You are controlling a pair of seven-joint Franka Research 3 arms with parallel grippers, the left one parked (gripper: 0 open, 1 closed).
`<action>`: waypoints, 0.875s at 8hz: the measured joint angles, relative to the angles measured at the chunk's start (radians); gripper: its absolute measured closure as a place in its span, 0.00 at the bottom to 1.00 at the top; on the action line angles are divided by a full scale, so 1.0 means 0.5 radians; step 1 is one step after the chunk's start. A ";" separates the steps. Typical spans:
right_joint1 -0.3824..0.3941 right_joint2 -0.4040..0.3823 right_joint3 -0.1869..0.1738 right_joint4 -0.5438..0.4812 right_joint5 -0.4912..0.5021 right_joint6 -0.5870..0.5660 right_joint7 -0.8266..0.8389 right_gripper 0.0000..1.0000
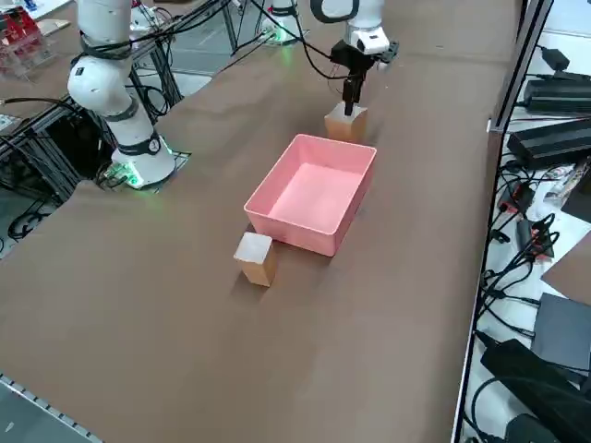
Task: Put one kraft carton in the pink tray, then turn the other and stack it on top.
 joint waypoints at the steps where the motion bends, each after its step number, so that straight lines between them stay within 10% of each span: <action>1: 0.027 0.013 -0.002 -0.003 -0.007 -0.001 0.035 0.22; 4: 0.060 0.042 -0.008 -0.036 -0.095 0.002 0.115 0.35; 7: 0.059 0.052 -0.026 -0.026 -0.108 0.026 0.122 0.92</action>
